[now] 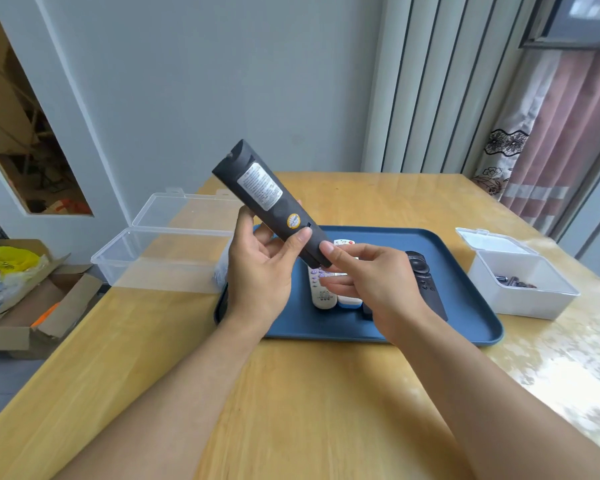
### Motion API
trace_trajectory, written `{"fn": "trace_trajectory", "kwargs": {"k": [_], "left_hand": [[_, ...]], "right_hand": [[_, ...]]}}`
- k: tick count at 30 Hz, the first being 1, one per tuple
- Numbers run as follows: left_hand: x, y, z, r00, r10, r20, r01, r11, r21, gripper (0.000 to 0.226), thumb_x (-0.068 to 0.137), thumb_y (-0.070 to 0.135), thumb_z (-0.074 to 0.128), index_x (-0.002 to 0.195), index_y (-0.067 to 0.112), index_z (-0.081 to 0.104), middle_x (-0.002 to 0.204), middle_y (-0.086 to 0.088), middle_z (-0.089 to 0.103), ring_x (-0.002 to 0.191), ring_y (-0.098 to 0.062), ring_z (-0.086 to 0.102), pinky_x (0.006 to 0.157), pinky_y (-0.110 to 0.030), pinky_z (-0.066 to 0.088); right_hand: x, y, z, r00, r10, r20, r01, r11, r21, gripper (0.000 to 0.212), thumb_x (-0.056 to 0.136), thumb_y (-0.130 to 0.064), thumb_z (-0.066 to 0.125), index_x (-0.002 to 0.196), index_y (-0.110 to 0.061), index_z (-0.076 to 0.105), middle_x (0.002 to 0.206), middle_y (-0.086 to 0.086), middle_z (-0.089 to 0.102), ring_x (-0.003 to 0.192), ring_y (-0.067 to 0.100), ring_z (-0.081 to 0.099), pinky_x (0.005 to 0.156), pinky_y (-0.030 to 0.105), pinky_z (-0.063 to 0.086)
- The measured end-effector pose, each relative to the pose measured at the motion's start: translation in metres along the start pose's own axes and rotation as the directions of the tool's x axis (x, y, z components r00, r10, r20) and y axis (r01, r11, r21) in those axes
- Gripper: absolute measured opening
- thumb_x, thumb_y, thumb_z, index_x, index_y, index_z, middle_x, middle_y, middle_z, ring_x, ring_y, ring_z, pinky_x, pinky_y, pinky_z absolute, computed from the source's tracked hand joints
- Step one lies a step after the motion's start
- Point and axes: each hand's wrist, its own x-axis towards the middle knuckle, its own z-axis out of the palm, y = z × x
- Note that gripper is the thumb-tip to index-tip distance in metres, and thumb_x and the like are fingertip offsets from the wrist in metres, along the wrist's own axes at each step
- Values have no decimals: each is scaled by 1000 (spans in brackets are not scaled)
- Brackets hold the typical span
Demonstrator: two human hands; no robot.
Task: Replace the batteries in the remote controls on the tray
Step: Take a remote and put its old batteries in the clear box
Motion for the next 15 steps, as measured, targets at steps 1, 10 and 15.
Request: {"fn": "trace_trajectory", "kwargs": {"k": [1, 10, 15], "left_hand": [[1, 0, -1, 1000, 23, -12, -23, 999, 29, 31, 92, -5, 69, 116, 4, 51, 105, 0, 76, 103, -14, 72, 90, -35, 57], [22, -5, -23, 952, -225, -209, 198, 970, -143, 9, 104, 28, 54, 107, 27, 63, 79, 3, 65, 71, -19, 61, 73, -41, 52], [19, -3, -17, 897, -440, -40, 391, 833, -392, 25, 109, 31, 42, 118, 14, 58, 84, -12, 57, 72, -25, 65, 86, -48, 61]], "right_hand": [[1, -1, 0, 1000, 9, 8, -9, 1000, 14, 33, 78, -31, 84, 95, -5, 73, 77, 6, 75, 69, 23, 75, 69, 30, 62], [-14, -17, -11, 890, 132, 437, 201, 746, -635, 34, 74, -44, 85, 78, -13, 72, 71, -3, 75, 60, 14, 61, 58, 26, 48], [-20, -5, 2, 897, 138, 420, 295, 522, -800, 33, 66, -56, 85, 74, -25, 75, 71, -7, 73, 65, 11, 65, 59, 27, 49]]}}
